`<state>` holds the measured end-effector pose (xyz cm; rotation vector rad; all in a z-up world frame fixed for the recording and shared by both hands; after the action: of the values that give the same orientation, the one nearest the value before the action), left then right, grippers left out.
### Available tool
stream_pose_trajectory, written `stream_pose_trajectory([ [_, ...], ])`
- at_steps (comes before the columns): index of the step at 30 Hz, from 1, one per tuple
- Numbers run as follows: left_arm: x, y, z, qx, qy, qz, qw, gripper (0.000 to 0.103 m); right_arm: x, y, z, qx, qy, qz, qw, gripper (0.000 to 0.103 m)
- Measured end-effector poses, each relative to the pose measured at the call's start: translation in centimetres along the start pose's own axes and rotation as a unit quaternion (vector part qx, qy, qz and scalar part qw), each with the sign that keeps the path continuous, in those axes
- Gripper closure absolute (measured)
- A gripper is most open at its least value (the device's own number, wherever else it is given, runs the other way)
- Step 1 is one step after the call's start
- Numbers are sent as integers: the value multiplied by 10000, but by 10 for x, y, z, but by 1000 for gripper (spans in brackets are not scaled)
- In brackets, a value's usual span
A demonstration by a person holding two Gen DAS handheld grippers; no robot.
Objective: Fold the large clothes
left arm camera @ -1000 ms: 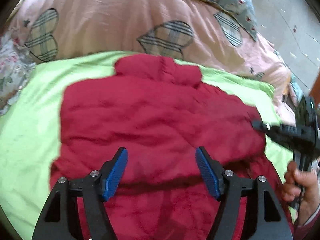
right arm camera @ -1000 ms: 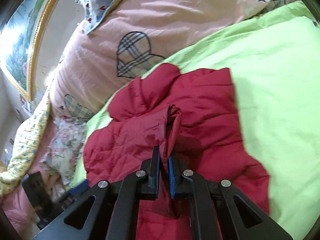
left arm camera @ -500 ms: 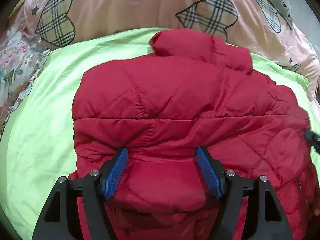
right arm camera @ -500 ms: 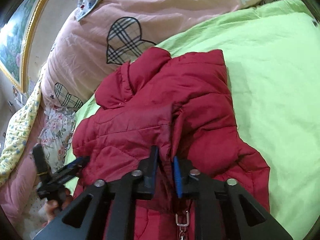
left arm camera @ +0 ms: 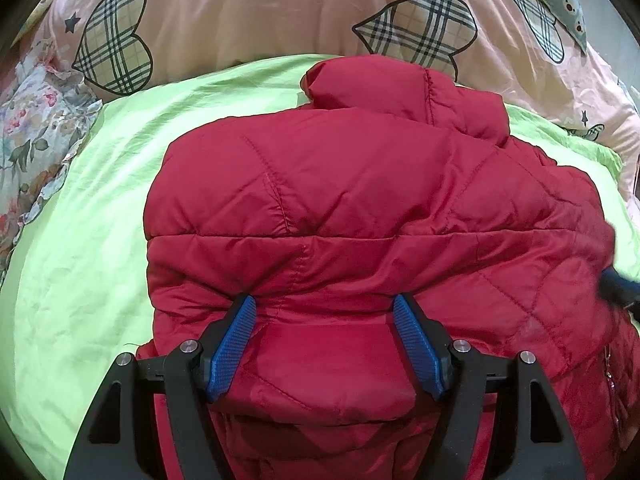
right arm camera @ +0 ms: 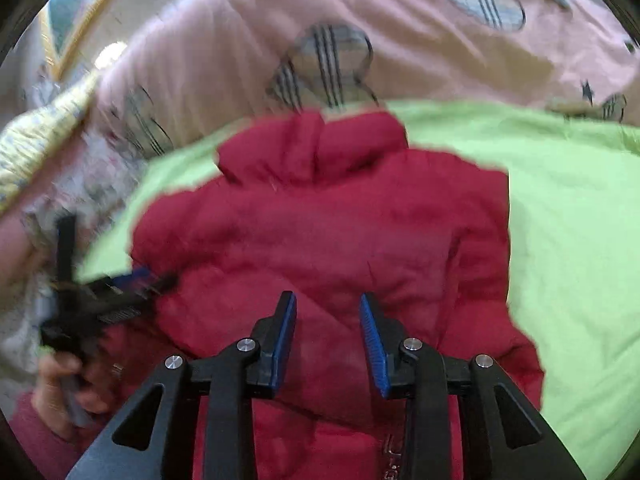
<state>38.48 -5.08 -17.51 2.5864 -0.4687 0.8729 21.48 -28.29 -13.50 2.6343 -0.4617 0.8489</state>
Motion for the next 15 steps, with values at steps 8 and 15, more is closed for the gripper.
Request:
stream_pose_trajectory([
  [8, -1, 7, -30, -177, 217, 74, 9996, 34, -16, 7, 25, -342, -161, -108, 9992, 70],
  [15, -15, -21, -20, 35, -54, -209, 9998, 30, -14, 9, 25, -268, -125, -11, 9996, 69],
])
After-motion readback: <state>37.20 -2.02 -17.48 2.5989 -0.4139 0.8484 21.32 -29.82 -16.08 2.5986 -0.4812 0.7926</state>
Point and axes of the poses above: each gripper's, at about its wrist camera, not at the fingertips, and z roughly the way its jaws point, y to its right, x to its top, the point moved 10 cm from there along z, roughly the way its jaws point, and after that the axes turned 14 degrees about -x, right-handed, at the moved point
